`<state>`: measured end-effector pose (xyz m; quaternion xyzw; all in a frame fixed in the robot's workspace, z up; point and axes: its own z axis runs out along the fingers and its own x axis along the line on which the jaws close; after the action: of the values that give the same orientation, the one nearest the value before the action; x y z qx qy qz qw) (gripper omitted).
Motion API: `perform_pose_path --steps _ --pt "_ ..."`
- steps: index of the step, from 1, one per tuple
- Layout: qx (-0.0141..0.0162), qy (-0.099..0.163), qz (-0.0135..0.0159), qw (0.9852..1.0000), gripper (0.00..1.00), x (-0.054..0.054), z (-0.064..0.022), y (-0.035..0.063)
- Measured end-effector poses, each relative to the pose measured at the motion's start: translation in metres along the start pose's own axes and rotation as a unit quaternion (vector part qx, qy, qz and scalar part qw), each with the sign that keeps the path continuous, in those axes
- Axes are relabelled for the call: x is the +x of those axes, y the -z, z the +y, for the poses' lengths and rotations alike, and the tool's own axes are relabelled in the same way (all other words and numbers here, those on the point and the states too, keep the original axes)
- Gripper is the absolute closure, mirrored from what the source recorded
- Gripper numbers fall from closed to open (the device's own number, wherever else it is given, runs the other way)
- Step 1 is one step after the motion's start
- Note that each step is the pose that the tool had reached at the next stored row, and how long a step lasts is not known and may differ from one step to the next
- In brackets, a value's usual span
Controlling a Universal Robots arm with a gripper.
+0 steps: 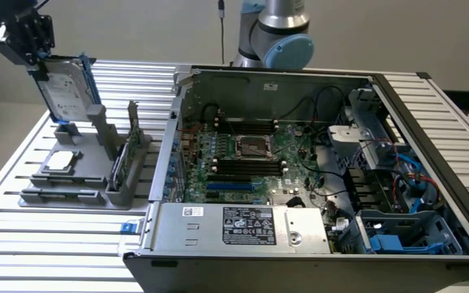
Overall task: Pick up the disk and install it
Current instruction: 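Pick up the disk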
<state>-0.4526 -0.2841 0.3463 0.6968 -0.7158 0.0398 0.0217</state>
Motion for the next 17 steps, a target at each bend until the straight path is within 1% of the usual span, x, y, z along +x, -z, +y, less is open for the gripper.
perform_pose_path --steps 11,14,17 --pt "0.0000 0.000 0.0000 1.0000 0.67 0.004 -0.0015 0.0479" --pt "0.0000 0.000 0.0000 1.0000 0.67 0.007 -0.0047 0.0615" --pt "-0.0001 0.000 0.0001 1.0000 0.67 0.012 -0.0122 0.0747"
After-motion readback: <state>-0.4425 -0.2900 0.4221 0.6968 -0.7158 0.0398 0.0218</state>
